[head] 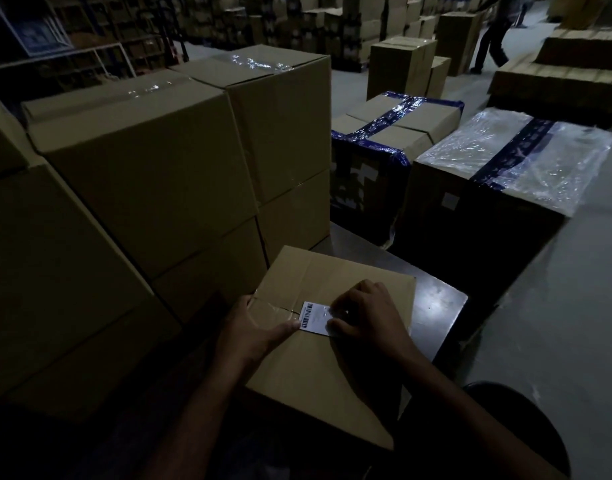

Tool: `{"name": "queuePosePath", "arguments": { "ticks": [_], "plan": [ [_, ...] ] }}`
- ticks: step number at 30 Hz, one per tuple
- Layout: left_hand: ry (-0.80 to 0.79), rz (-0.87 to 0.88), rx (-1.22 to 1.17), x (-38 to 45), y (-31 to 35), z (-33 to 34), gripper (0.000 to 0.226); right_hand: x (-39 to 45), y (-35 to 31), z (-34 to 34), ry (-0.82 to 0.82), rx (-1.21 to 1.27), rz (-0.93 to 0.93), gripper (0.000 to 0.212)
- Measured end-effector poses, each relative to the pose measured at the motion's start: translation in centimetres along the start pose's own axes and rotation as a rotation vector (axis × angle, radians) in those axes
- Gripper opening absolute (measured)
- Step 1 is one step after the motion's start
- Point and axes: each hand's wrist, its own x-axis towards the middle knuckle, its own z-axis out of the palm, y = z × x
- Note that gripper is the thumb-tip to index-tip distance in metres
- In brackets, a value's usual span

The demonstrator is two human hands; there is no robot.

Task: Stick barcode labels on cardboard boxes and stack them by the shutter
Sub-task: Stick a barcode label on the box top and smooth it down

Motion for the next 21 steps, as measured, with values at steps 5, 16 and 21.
{"name": "queuePosePath", "arguments": {
  "ticks": [5, 16, 21],
  "plan": [
    [0.015, -0.004, 0.005, 0.1, -0.1, 0.0, 0.099, -0.3, -0.1, -0.2, 0.000, -0.022, 0.018, 0.026],
    [0.037, 0.013, 0.031, 0.0, -0.1, 0.0, 0.099, -1.1, -0.4, -0.6, 0.031, -0.016, 0.061, 0.024],
    [0.046, 0.014, 0.036, 0.1, -0.1, 0.0, 0.098, -1.4, -0.4, -0.7, 0.042, -0.015, 0.084, 0.028]
  ]
}}
